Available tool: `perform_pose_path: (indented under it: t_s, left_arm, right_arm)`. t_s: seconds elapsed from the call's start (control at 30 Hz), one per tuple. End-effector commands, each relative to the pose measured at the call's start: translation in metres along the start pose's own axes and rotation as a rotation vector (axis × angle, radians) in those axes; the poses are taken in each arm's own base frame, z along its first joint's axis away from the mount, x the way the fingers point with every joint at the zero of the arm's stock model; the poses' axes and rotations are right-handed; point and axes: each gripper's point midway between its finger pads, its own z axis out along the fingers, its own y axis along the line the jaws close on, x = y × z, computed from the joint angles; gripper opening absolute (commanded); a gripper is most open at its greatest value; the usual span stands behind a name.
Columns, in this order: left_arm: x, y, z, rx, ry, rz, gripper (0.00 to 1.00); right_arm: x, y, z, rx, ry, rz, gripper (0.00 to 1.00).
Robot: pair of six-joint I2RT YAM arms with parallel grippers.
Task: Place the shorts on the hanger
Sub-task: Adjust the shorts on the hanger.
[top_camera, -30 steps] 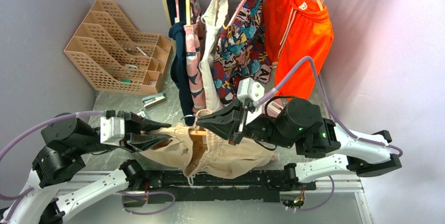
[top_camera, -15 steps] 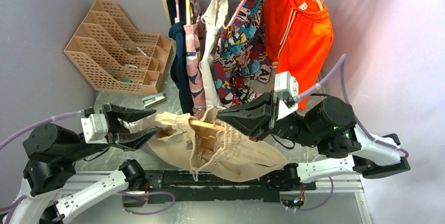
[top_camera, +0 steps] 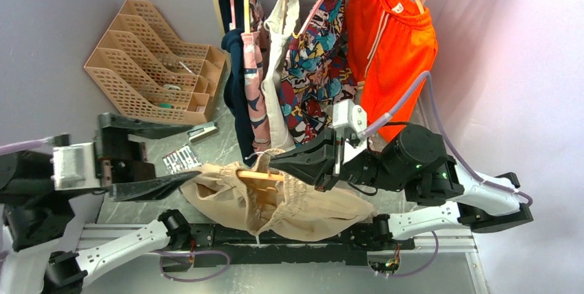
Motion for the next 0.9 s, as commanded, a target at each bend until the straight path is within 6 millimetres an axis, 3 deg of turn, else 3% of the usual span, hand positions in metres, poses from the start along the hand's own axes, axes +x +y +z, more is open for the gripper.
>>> perform_pose_path:
  t_s: [0.0,0.07,0.1,0.3,0.87]
  left_arm:
    - [0.047,-0.036,0.027,0.290,0.140,-0.109,0.77]
    - [0.062,-0.042,0.031,0.344,0.187,-0.147,0.80]
    - [0.068,-0.043,0.032,0.357,0.204,-0.159,0.86]
    - [0.093,-0.045,0.036,0.377,0.277,-0.200,0.88]
    - [0.135,-0.046,0.030,0.347,0.417,-0.300,0.71]
  right_arm:
    - [-0.025,0.005,-0.002,-0.027,-0.068,0.005,0.00]
    - [-0.025,0.005,0.000,-0.027,-0.065,0.006,0.00]
    - [-0.024,0.006,0.001,-0.029,-0.060,0.007,0.00]
    - [-0.020,0.005,0.007,-0.021,-0.045,0.006,0.00]
    - [-0.008,-0.005,0.024,0.043,-0.005,-0.016,0.00]
